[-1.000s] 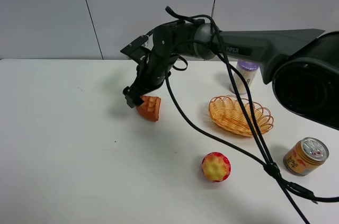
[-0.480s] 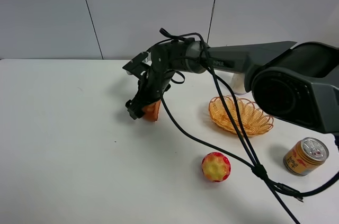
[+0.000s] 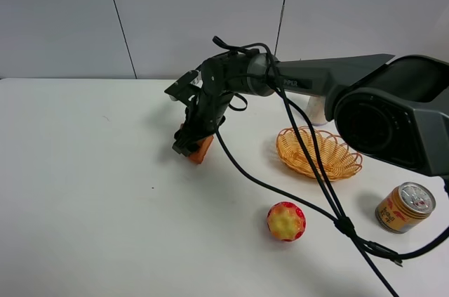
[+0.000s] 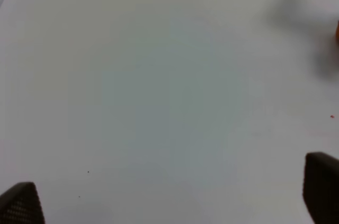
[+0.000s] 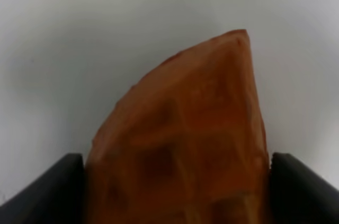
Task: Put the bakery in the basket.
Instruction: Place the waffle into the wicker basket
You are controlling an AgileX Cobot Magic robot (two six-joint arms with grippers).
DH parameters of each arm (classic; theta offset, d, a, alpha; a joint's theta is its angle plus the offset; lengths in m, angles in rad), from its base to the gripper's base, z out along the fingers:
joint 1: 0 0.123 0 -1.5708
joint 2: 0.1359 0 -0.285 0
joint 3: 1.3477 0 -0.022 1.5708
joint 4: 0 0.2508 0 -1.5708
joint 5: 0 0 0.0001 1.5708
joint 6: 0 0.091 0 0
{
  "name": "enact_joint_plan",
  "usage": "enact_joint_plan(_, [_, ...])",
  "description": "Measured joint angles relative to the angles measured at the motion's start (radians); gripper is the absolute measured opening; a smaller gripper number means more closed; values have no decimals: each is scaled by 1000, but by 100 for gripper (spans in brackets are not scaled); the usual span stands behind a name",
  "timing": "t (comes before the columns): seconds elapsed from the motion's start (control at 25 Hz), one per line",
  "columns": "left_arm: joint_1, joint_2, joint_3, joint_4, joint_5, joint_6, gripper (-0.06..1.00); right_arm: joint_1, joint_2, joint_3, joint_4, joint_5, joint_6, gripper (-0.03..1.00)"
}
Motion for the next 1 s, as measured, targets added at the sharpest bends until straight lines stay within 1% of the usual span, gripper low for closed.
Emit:
enact_joint_plan(0.24, [0,0,0,0,0,0,100,0,-1,-1,-4,9,0,68])
enact_joint_plan(0.36, [0,0,0,0,0,0,100,0,-17,-1,-7,35,4,68])
enact_joint_plan(0.48, [0,0,0,0,0,0,100,4,-72,2,-8,39,39,68])
enact_joint_plan(0.56, [0,0,0,0,0,0,100,8,-141,2,-19,43,84,68])
enact_joint_plan(0.68, [0,0,0,0,0,0,100,15,-250,2,-57,52,144,68])
enact_joint_plan(0.76, [0,0,0,0,0,0,100,16,-313,2,-88,77,169,68])
enact_joint_plan(0.92, [0,0,0,0,0,0,100,17,-410,11,-186,193,239,68])
enact_joint_plan(1.0, [0,0,0,0,0,0,100,15,-463,73,-217,218,265,68])
